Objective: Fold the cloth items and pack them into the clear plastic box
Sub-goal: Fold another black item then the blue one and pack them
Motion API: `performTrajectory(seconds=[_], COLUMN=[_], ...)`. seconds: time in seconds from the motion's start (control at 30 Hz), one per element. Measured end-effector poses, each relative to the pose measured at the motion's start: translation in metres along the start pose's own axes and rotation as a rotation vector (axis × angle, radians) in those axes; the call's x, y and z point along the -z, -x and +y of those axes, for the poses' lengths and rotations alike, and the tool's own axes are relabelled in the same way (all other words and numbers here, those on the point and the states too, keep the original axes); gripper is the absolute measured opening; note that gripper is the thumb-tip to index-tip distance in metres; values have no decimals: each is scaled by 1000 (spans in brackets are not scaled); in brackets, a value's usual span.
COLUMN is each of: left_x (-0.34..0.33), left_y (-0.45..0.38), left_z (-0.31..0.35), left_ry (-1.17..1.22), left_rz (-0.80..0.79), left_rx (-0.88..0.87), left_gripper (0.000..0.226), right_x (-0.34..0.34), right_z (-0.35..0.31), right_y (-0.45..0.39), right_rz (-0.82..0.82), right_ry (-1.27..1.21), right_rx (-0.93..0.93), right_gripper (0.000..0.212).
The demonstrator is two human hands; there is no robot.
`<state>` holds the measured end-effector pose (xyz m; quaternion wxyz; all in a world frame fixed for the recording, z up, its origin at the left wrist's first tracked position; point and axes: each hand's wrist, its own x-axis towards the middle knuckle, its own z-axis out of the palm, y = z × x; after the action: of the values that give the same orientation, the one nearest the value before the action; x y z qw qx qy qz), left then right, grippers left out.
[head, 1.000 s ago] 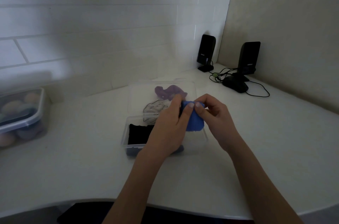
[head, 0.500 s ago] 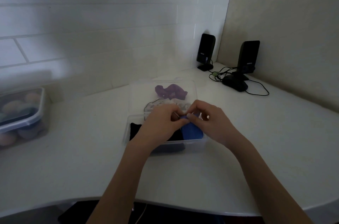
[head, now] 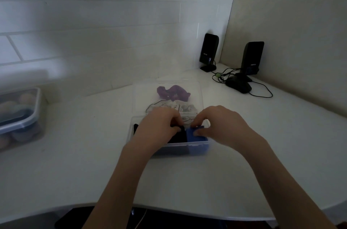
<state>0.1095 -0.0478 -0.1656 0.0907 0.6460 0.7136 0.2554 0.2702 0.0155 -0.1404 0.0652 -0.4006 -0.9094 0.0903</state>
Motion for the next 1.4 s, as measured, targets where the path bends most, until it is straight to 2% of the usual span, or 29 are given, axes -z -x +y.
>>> performTrajectory(seconds=[0.17, 0.33, 0.53, 0.63, 0.8, 1.0, 1.27, 1.4], left_x=[8, 6, 5, 5, 2, 1, 2, 4], left_y=[2, 4, 2, 1, 0, -2, 1, 1], left_z=[-5, -7, -9, -9, -11, -10, -11, -10], left_ry=[-78, -61, -52, -59, -71, -139, -140, -138], left_rz=[-204, -254, -263, -276, -288, -266, -238, -253], left_rx=[15, 14, -2, -12, -39, -75, -84, -80], left_gripper=[33, 41, 38, 38, 36, 23, 27, 29], right_x=[9, 1, -2, 0, 4, 0, 4, -2], right_z=[-4, -8, -7, -9, -15, -17, -16, -13], right_y=[-1, -8, -3, -2, -5, -13, -18, -16], right_rz=[-253, -186, -104, -68, -130, -188, -314, -284], right_ry=[53, 185, 168, 203, 292, 360, 366, 347], right_rx=[-8, 20, 18, 41, 19, -10, 36, 63], right_gripper=[35, 40, 41, 34, 21, 29, 40, 35])
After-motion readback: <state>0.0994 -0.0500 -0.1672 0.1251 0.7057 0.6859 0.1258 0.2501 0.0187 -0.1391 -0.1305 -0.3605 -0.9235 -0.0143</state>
